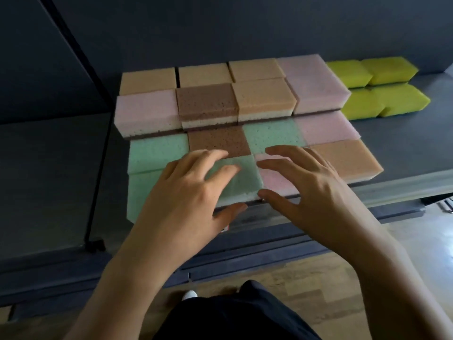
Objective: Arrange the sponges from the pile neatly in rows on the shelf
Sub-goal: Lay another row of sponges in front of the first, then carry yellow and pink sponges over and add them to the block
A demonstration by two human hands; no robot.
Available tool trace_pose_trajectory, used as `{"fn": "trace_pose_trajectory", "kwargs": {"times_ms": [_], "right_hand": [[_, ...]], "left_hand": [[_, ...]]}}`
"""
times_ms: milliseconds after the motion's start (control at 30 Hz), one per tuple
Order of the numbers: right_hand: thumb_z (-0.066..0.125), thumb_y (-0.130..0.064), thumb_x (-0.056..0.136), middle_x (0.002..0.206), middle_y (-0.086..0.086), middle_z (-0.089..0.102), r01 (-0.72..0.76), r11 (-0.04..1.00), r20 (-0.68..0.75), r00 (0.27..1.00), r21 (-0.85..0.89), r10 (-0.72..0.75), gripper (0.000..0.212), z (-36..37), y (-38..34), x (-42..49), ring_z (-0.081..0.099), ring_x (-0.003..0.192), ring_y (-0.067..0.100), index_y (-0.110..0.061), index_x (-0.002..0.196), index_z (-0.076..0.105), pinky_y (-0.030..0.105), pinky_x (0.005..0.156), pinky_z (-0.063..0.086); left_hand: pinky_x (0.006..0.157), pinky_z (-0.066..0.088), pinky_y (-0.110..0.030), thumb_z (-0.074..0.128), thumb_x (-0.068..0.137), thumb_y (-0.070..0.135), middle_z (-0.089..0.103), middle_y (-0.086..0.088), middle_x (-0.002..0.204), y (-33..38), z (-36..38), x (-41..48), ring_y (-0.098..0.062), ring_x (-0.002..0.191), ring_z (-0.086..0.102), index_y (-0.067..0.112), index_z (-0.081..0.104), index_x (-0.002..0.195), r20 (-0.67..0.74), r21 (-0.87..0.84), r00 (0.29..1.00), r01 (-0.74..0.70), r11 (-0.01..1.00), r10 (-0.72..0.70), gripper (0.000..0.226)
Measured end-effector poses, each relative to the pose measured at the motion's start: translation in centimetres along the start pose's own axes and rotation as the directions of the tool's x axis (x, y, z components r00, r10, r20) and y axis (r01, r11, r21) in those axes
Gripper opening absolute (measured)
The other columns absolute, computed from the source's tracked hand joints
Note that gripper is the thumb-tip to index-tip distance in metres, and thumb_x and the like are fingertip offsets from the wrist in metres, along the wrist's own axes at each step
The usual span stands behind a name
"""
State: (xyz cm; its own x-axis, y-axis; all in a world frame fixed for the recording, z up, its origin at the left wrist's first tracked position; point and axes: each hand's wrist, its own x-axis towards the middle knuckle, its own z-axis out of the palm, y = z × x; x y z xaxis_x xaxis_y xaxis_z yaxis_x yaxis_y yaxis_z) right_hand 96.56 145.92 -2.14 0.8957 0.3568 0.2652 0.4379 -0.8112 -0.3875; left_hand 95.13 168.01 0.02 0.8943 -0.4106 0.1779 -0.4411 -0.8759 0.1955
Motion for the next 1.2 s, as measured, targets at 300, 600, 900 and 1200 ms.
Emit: {"fn": "trace_pose_trajectory", "kwargs": {"times_ms": [300,600,900,1200], "right_hand": [[0.065,-0.044,0.085,0.136,0.004,0.056,-0.125,0.99,-0.016,0.992,-0.068,0.124,0.045,-1.7,5.0,-2.7,0.046,0.129,0.03,-0.023,0.125,0.064,0.056,0.099,0.044],[0.062,-0.046,0.087,0.14,0.0,0.052,0.059,0.996,-0.001,0.998,0.064,-0.059,0.046,-1.7,1.9,0.7,0.048,0.128,0.025,-0.023,0.128,0.061,0.049,0.102,0.045],[0.061,-0.044,0.09,0.138,-0.002,0.052,0.369,0.908,0.098,0.914,0.197,-0.393,0.044,3.7,-9.4,5.1,0.05,0.125,0.024,-0.023,0.13,0.059,0.049,0.099,0.045],[0.055,-0.048,0.09,0.137,-0.004,0.051,0.564,0.783,0.134,0.782,0.264,-0.609,0.052,11.4,-26.7,7.3,0.053,0.123,0.02,-0.023,0.135,0.053,0.038,0.096,0.048]], "left_hand": [[0.109,0.032,-0.044,0.056,0.083,0.052,0.043,-0.007,0.148,4.0,2.7,2.0,-0.031,0.138,0.038,0.024,0.056,0.132,0.116,0.063,0.992,0.04,0.997,-0.047,0.057],[0.098,0.046,-0.038,0.059,0.086,0.045,0.052,0.001,0.138,2.7,0.6,-0.8,-0.02,0.121,0.053,0.02,0.063,0.125,-0.094,0.001,0.982,0.166,0.986,-0.165,0.047],[0.085,0.053,-0.04,0.057,0.087,0.047,0.057,0.002,0.13,-3.1,-2.8,-11.4,-0.019,0.112,0.059,0.02,0.062,0.124,-0.226,0.074,0.869,0.467,0.881,-0.441,0.046],[0.076,0.052,-0.034,0.063,0.087,0.044,0.063,0.007,0.113,-11.7,-7.5,-24.3,-0.017,0.098,0.063,0.022,0.061,0.117,-0.33,0.129,0.717,0.679,0.723,-0.614,0.037]]}}
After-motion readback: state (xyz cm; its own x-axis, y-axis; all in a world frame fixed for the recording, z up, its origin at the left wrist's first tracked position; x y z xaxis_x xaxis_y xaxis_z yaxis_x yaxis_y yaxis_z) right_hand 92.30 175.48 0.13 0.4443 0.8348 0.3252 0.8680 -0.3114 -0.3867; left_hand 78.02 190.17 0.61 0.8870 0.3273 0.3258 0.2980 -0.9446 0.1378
